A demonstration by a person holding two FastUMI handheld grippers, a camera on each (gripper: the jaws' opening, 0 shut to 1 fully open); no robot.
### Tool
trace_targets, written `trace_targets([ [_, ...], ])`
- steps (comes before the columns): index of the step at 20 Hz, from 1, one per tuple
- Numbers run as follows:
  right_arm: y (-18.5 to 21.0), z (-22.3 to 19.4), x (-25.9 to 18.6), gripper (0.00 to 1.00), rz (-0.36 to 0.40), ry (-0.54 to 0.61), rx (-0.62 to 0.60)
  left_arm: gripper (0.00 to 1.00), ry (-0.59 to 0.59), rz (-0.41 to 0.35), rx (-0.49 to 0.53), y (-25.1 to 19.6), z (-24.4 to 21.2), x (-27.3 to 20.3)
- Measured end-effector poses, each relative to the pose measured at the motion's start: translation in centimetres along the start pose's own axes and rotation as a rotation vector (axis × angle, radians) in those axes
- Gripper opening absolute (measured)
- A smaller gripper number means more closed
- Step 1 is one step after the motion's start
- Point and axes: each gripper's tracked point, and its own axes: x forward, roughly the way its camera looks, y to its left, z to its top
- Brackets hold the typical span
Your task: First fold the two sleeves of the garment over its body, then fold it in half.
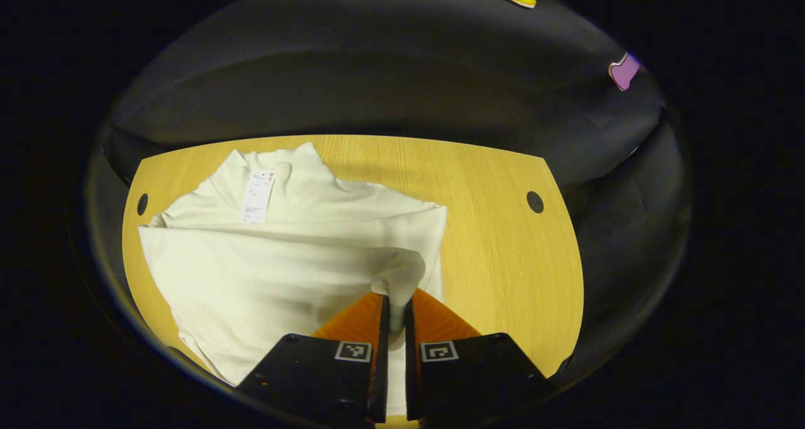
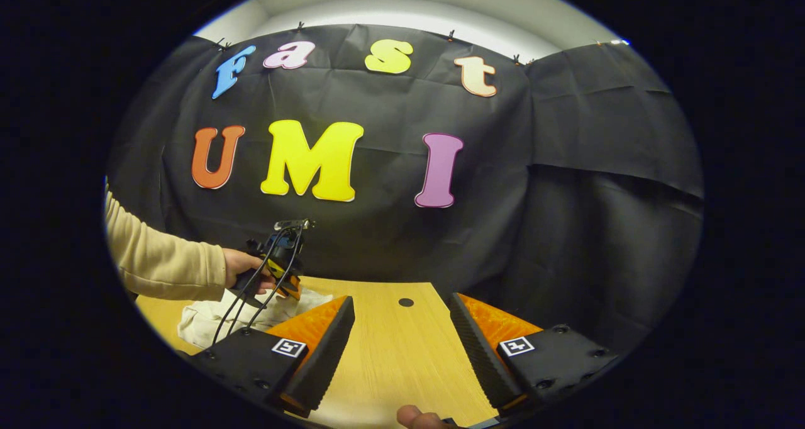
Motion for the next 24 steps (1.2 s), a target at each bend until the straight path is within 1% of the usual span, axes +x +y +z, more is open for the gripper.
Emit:
trace_targets([
  [1,-0.6,-0.2,0.1,0.95,-0.012,0.007,0.011,0.18,0.005,-0.01,-0.016,-0.6,-0.2,0.2],
  [2,-1.0,-0.2,0.1,0.95,-0.024,0.011,0.02,0.19,0.018,-0.025,-0.03,-1.1,-0.5,0.3],
  [3,-1.5,-0.2,0.1,0.95,-0.032,0.012,0.028,0.24,0.02,-0.048,-0.049,-1.8,-0.7,0.1],
  [4,-1.8,-0.3,0.0,0.95,-0.038,0.011,0.033,0.3,0.019,-0.094,-0.069,-2.6,-1.0,0.3],
  [5,-2.1,-0.4,0.0,0.95,-0.042,0.013,0.037,0.5,0.012,-0.132,-0.086,-3.6,-0.7,-0.2],
  [6,-2.2,-0.5,0.0,0.95,-0.04,0.016,0.042,0.4,0.002,-0.151,-0.091,-4.1,-0.5,-0.9],
  [7,-2.3,-0.8,0.1,0.95,-0.041,0.021,0.045,0.56,-0.006,-0.156,-0.089,-4.1,-0.4,-1.5],
  [8,-2.3,-0.8,0.1,0.95,-0.039,0.024,0.048,0.8,-0.016,-0.163,-0.084,-4.2,-0.4,-2.0],
  [9,-2.2,-0.9,0.0,0.95,-0.036,0.025,0.051,0.84,-0.026,-0.159,-0.073,-4.2,-0.4,-2.9],
  [11,-1.9,-0.7,0.0,0.95,-0.029,0.024,0.053,0.98,-0.069,-0.127,-0.037,-3.0,0.0,-4.2],
  [12,-1.7,-0.5,0.1,0.95,-0.024,0.02,0.052,1.0,-0.096,-0.108,-0.017,-2.5,0.3,-5.0],
  [13,-1.6,-0.4,0.0,0.95,-0.017,0.016,0.05,0.98,-0.131,-0.089,0.004,-2.0,0.5,-6.0],
  [15,-0.9,-0.2,0.0,0.95,-0.005,0.008,0.047,0.99,-0.235,-0.017,0.019,0.1,1.5,-8.5],
  [16,-0.6,-0.1,0.1,0.95,0.0,0.005,0.044,0.99,-0.268,-0.006,0.011,0.7,1.3,-9.5],
  [18,-0.2,-0.2,0.3,0.95,0.003,0.011,0.046,0.99,-0.303,-0.025,-0.017,1.5,0.4,-11.2],
  [19,0.1,-0.4,0.4,0.95,0.002,0.021,0.054,0.99,-0.321,-0.021,-0.029,2.2,0.0,-11.9],
  [21,0.9,-0.5,0.6,0.95,0.01,0.033,0.067,0.99,-0.384,0.008,-0.048,4.3,-0.7,-13.8],
  [24,2.7,-1.0,1.1,0.95,0.034,0.036,0.045,0.99,-0.507,0.059,-0.035,8.3,-1.3,-16.4],
])
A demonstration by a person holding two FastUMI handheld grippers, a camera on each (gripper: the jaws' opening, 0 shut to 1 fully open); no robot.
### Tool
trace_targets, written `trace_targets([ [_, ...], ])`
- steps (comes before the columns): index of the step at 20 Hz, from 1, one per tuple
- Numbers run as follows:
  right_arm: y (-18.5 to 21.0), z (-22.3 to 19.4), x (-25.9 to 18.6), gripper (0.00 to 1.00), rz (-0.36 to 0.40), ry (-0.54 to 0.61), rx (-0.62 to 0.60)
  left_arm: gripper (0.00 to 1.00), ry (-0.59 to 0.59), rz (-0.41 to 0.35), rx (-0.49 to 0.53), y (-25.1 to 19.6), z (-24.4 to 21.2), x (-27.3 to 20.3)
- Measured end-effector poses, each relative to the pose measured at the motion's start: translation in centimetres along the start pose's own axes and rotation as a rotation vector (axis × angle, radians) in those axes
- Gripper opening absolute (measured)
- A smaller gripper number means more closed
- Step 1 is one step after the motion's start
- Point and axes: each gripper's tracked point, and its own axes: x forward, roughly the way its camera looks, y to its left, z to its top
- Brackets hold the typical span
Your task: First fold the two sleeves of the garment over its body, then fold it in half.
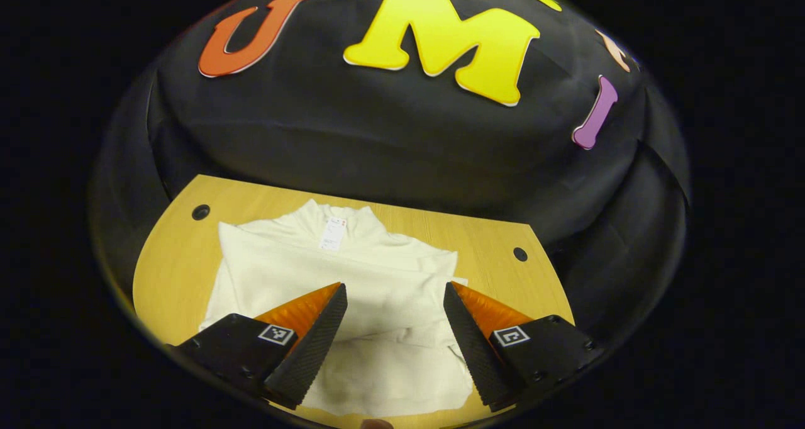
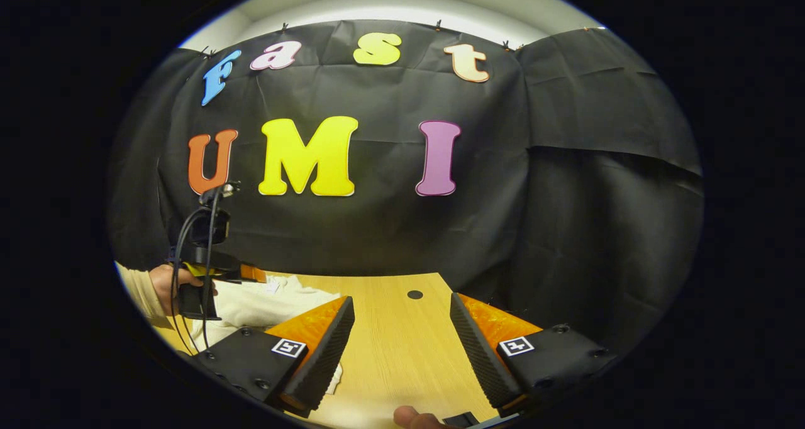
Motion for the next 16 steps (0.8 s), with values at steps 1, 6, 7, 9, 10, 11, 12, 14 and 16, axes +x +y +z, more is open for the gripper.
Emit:
trace_targets([
  [1,0.7,-0.4,0.2,0.95,0.011,0.006,-0.011,0.99,-0.032,0.015,0.006,1.5,0.2,-0.8],
  [6,3.9,-2.0,1.8,0.95,0.054,0.018,-0.063,0.99,-0.232,0.052,0.026,6.6,2.4,-6.0],
  [7,4.7,-2.4,2.4,0.95,0.061,0.017,-0.076,0.99,-0.266,0.061,0.033,7.6,2.7,-6.8],
  [9,6.5,-3.9,3.3,0.95,0.081,0.041,-0.103,0.99,-0.304,0.12,0.061,10.6,2.2,-8.6],
  [10,7.6,-4.7,3.8,0.95,0.096,0.057,-0.115,0.99,-0.309,0.139,0.076,12.1,1.6,-9.4],
  [11,8.7,-5.5,4.2,0.95,0.114,0.073,-0.127,0.99,-0.307,0.149,0.085,13.2,1.1,-10.1],
  [12,9.7,-6.3,4.7,0.95,0.13,0.082,-0.145,0.99,-0.313,0.174,0.089,14.5,0.7,-10.9],
  [14,11.6,-8.3,5.8,0.95,0.152,0.12,-0.173,0.99,-0.31,0.202,0.075,16.8,-0.4,-11.9],
  [16,13.4,-11.0,6.9,0.95,0.175,0.19,-0.176,0.98,-0.277,0.229,0.063,19.1,-2.2,-12.6],
])
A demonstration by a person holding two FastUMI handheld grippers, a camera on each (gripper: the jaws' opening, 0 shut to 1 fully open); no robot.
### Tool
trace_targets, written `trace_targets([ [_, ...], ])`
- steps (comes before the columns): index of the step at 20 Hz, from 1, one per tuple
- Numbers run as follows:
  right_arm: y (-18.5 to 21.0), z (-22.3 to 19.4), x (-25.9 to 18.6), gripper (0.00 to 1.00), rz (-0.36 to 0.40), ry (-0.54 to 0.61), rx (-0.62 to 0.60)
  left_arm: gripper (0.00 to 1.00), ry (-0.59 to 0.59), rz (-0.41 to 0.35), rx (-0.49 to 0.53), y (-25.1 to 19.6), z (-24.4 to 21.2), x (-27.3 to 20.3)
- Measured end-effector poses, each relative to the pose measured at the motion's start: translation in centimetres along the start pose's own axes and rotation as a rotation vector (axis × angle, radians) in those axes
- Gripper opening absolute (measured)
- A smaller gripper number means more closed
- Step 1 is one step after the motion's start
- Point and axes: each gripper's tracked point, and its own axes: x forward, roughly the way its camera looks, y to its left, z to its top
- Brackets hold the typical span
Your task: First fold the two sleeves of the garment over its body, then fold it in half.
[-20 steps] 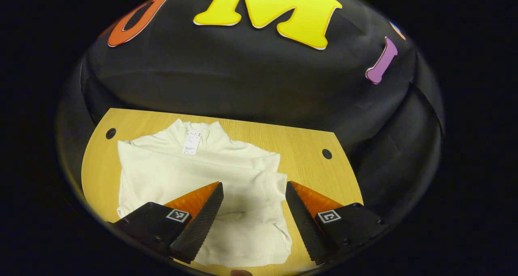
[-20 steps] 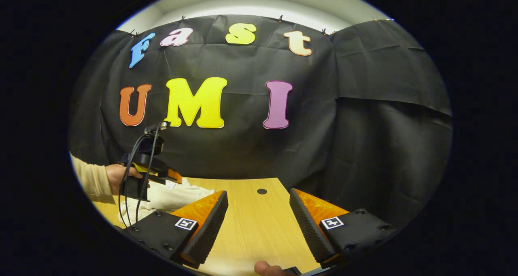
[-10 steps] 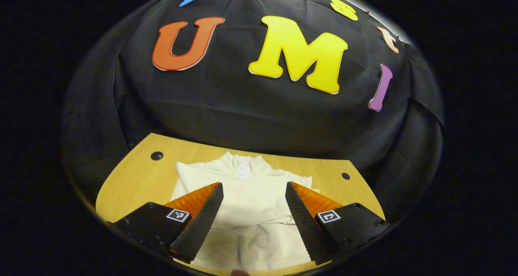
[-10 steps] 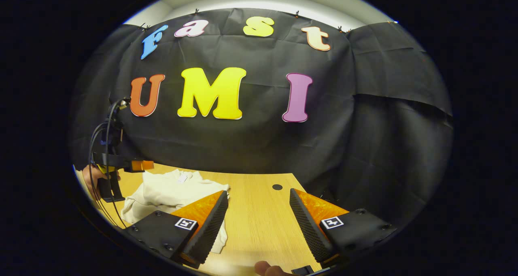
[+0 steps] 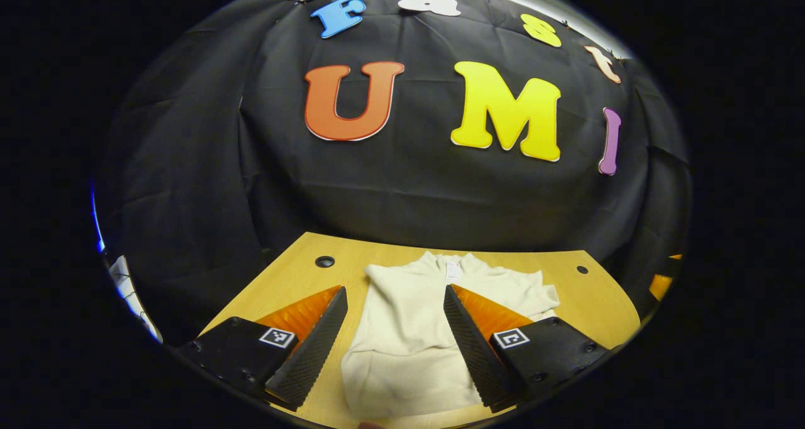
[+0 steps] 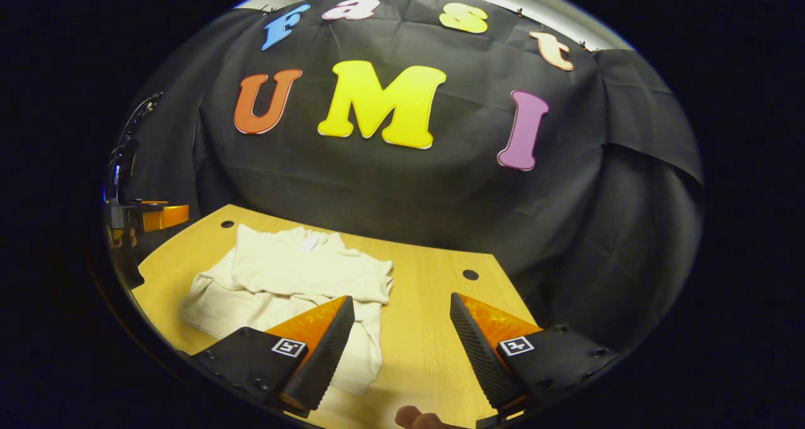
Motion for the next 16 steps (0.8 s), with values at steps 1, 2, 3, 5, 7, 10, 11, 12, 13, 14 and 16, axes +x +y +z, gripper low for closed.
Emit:
trace_targets([
  [1,0.8,-1.1,0.8,0.95,0.007,0.033,0.003,0.98,0.027,0.014,-0.006,1.0,-1.0,-0.1],
  [2,1.6,-2.0,1.5,0.95,0.01,0.057,0.008,0.98,0.05,0.024,-0.015,1.9,-1.8,-0.2],
  [3,2.2,-2.8,2.3,0.95,0.01,0.081,0.004,0.99,0.066,0.03,-0.02,2.4,-2.6,-0.2],
  [5,3.1,-4.8,3.9,0.95,0.003,0.13,-0.019,0.99,0.094,0.043,-0.008,3.5,-4.1,-0.3],
  [7,3.9,-7.5,4.7,0.95,0.005,0.208,-0.021,0.99,0.135,0.042,0.027,3.6,-6.1,-0.5],
  [10,4.5,-11.4,5.6,0.95,-0.002,0.314,-0.033,0.99,0.209,0.024,0.068,3.3,-8.9,-0.2],
  [11,4.6,-12.5,5.9,0.95,-0.008,0.345,-0.04,0.98,0.245,0.022,0.074,3.3,-10.2,-0.1],
  [12,4.6,-13.5,6.0,0.95,-0.012,0.38,-0.045,0.99,0.281,0.02,0.077,3.2,-11.7,-0.4],
  [13,4.6,-14.3,6.1,0.95,-0.018,0.4,-0.034,0.99,0.316,0.018,0.075,3.1,-13.1,-0.6],
  [14,4.5,-14.8,6.2,0.95,-0.018,0.41,-0.02,0.99,0.354,0.016,0.073,2.8,-14.3,-0.5],
  [16,4.6,-16.5,6.6,0.95,-0.01,0.465,-0.016,0.99,0.438,0.022,0.076,3.0,-16.7,-0.9],
])
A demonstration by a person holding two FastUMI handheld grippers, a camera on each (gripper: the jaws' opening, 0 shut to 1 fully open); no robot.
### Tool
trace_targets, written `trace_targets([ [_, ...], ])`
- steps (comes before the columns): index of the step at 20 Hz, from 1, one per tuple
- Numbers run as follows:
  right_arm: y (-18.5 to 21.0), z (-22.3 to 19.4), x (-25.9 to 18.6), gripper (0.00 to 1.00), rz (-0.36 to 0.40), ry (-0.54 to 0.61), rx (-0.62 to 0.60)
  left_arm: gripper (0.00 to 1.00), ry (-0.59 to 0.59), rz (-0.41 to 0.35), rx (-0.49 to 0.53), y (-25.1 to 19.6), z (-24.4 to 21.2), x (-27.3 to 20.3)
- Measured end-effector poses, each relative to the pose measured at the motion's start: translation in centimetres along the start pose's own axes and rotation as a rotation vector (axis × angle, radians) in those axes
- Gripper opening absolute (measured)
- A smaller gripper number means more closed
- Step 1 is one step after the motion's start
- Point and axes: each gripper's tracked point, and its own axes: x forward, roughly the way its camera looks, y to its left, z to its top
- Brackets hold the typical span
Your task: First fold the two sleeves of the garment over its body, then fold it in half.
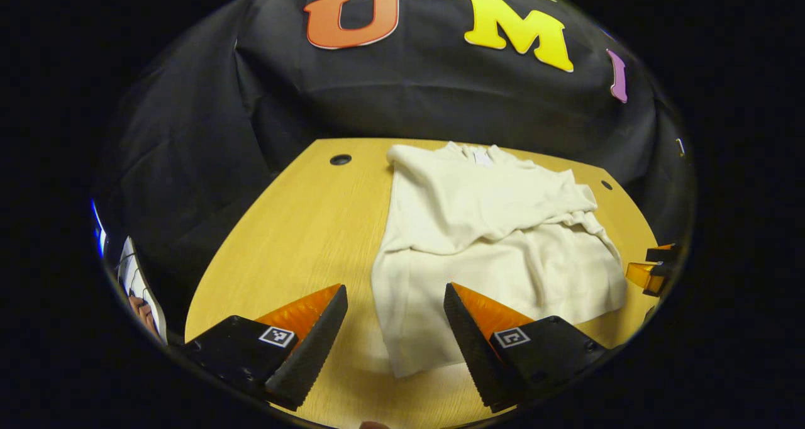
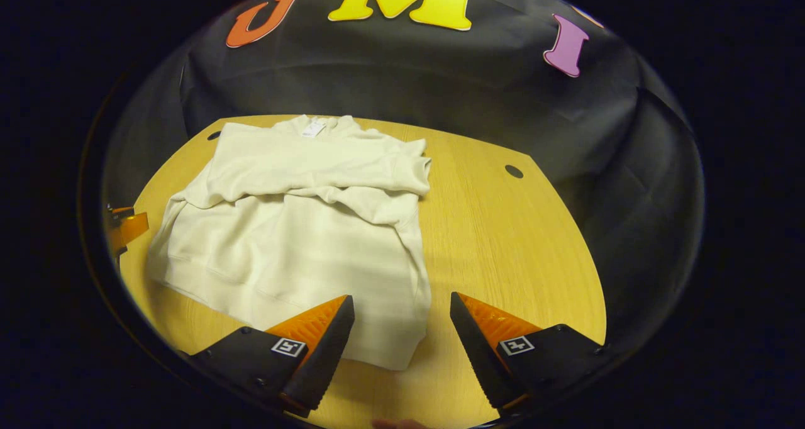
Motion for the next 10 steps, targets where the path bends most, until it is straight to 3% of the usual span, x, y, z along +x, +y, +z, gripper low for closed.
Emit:
trace_targets([
  [5,0.2,-3.1,1.4,0.95,0.024,0.155,0.052,0.99,0.207,0.017,-0.021,-0.2,-4.2,0.8],
  [10,0.4,-5.4,2.3,0.95,0.031,0.312,0.152,0.99,0.375,0.018,0.024,-1.4,-5.4,0.9],
])
